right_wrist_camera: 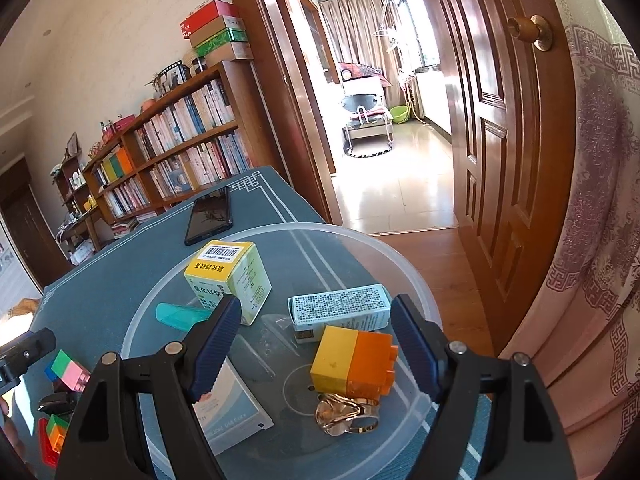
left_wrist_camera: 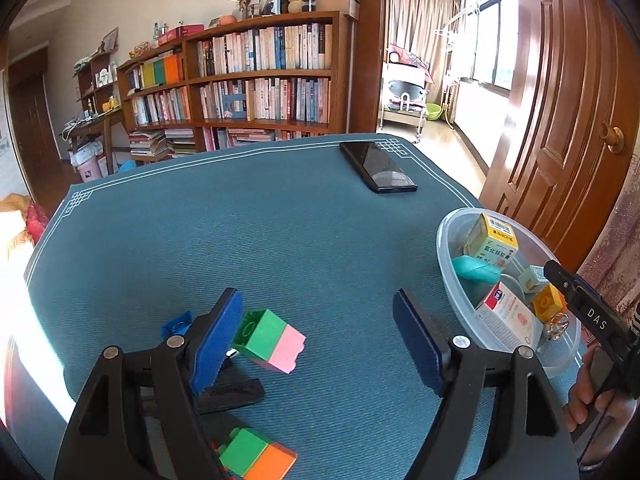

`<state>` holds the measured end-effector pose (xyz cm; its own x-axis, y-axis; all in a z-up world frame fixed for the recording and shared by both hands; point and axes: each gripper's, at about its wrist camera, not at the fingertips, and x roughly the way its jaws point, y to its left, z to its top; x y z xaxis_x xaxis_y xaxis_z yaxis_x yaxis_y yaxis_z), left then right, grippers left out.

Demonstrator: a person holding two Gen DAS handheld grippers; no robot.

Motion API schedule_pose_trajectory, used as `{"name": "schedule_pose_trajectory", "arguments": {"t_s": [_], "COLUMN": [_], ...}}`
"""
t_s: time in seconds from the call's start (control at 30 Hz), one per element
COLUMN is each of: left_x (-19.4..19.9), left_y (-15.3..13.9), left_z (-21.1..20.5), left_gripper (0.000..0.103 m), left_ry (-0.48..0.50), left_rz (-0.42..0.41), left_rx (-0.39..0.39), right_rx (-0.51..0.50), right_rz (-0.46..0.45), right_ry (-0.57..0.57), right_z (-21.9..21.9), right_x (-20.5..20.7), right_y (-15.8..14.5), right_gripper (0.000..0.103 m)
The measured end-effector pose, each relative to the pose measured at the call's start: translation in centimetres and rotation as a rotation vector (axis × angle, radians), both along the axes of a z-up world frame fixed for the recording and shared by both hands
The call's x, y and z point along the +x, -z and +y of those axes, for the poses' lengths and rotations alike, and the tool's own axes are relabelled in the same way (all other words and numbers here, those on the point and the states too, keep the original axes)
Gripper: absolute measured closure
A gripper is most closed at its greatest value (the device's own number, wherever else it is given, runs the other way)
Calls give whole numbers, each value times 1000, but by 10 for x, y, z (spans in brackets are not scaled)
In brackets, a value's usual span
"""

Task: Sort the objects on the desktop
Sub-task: 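Withdraw both grippers from the bowl toward the blocks, then grasp the blue block with the left gripper while the right gripper approaches the green-orange block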

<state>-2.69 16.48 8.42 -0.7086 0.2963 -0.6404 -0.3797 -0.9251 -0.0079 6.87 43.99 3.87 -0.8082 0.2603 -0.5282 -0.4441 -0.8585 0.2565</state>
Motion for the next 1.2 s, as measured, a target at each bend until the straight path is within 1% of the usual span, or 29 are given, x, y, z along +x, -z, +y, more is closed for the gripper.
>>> {"name": "schedule_pose_trajectory", "arguments": {"t_s": [0.07,0.17,0.3,0.4,0.53,0.67,0.77,0.87,0.97,1.07,1.13,1.2], "left_x": [-2,-9,-17,-18,-20,-22,-25,-30,-32,-32,-30,-29], "left_y": [3,9,15,20,27,33,37,42,45,46,46,46], "left_z": [-16,-41,-69,-84,-95,-108,-115,-120,-121,-121,-121,-121], "left_gripper": [22,22,22,22,22,22,22,22,22,22,22,22], "left_ry": [-37,-102,-169,-191,-208,-214,-263,-291,-293,-283,-274,-267], "left_rz": [3,-21,-56,-72,-84,-88,-85,-96,-110,-109,-107,-110], "left_rx": [-11,-6,45,91,113,161,144,138,143,145,154,163], "right_rx": [4,14,23,38,69,81,80,93,128,166,168,144], "right_rz": [4,7,5,7,22,24,21,24,49,65,65,51], "right_ry": [-5,-4,0,5,11,8,7,-3,-63,-163,-246,-338], "right_z": [-1,-2,-4,-7,-12,-15,-19,-35,-64,-98,-120,-138], "right_x": [0,1,1,2,4,4,4,5,8,10,9,6], "right_y": [-1,-1,-1,-1,-4,-4,-5,-9,-17,-24,-26,-25], "right_gripper": [21,21,21,21,21,21,21,21,21,21,21,20]}}
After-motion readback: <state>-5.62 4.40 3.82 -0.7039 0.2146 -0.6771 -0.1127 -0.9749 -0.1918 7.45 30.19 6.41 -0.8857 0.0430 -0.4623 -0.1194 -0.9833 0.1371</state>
